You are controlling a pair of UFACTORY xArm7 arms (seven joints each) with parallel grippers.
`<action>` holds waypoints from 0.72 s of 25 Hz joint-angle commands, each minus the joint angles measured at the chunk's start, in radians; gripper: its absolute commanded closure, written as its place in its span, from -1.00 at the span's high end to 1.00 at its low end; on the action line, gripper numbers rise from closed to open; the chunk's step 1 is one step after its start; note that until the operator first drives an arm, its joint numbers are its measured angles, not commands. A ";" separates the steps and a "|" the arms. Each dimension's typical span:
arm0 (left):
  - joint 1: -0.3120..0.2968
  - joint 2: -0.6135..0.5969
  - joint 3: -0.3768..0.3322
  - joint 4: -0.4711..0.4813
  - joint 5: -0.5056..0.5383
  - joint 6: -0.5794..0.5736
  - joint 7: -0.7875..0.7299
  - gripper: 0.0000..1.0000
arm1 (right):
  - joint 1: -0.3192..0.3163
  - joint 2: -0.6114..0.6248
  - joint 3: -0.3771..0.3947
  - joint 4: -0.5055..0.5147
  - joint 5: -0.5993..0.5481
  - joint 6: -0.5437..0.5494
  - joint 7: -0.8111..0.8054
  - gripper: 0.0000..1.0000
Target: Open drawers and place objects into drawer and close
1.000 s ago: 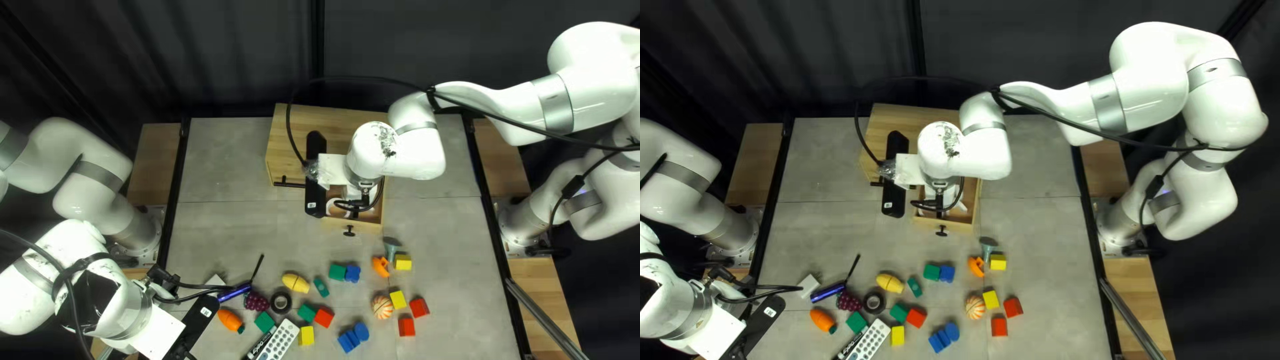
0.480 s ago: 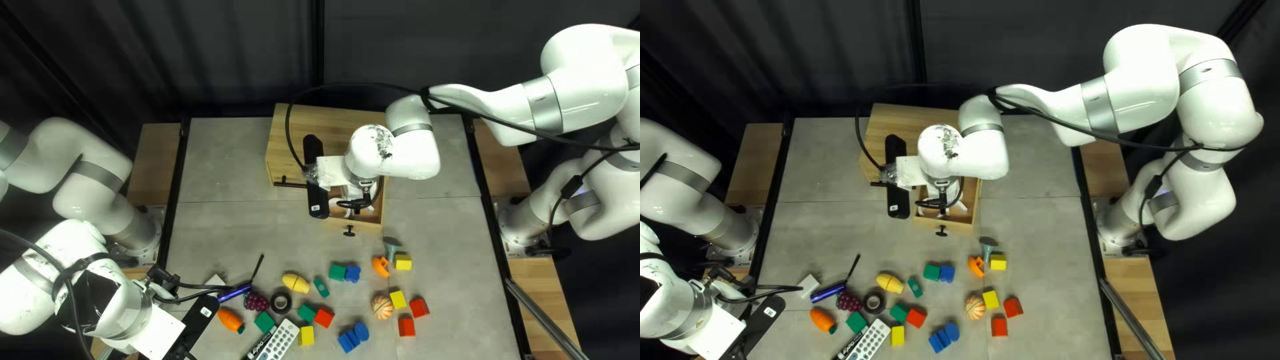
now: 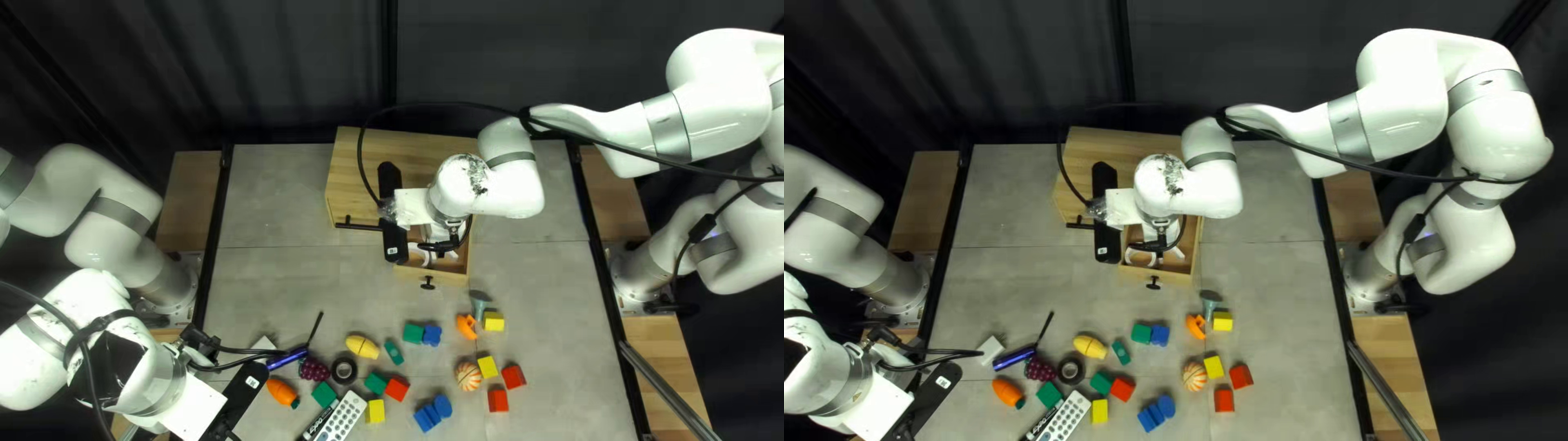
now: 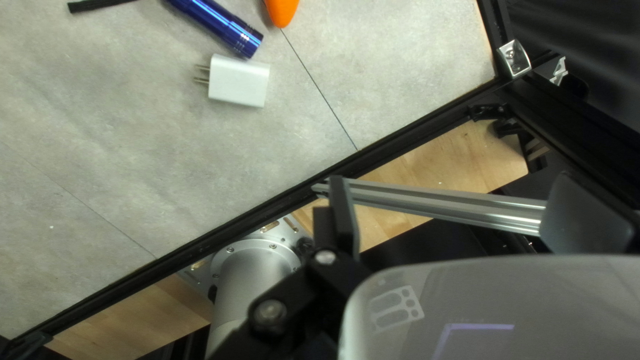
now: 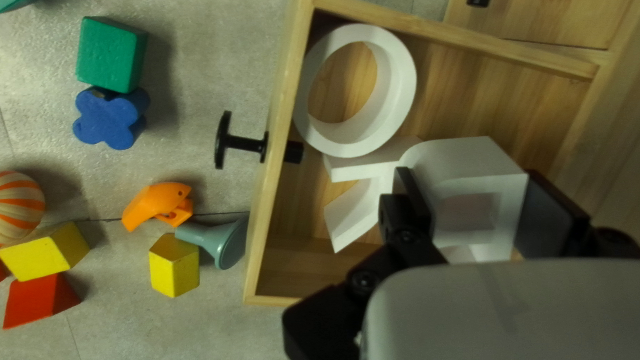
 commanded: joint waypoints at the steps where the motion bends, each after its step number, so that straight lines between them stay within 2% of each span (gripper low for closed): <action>1: 0.000 0.000 0.000 0.000 0.000 0.000 0.000 1.00 | 0.005 0.014 0.001 0.012 -0.020 0.017 0.028 -1.00; 13: 0.000 0.000 0.000 0.000 0.000 0.000 0.000 1.00 | 0.015 0.033 0.002 0.033 -0.049 0.041 0.077 -0.96; 14: 0.000 0.000 0.000 0.000 0.000 0.000 0.000 1.00 | 0.015 0.034 0.002 0.033 -0.049 0.041 0.077 -0.65; 15: 0.000 0.000 0.000 0.000 0.000 0.000 0.000 1.00 | 0.015 0.036 0.001 0.035 -0.052 0.041 0.079 -0.44; 16: 0.000 0.000 0.000 0.000 0.000 0.000 0.000 1.00 | 0.015 0.036 0.001 0.035 -0.052 0.041 0.079 0.20; 17: 0.000 0.000 0.000 0.000 0.000 0.000 0.000 1.00 | 0.015 0.038 0.001 0.035 -0.055 0.040 0.080 0.52; 18: 0.000 0.000 0.000 0.000 0.000 0.000 0.000 1.00 | 0.014 0.040 0.000 0.036 -0.056 0.039 0.080 0.64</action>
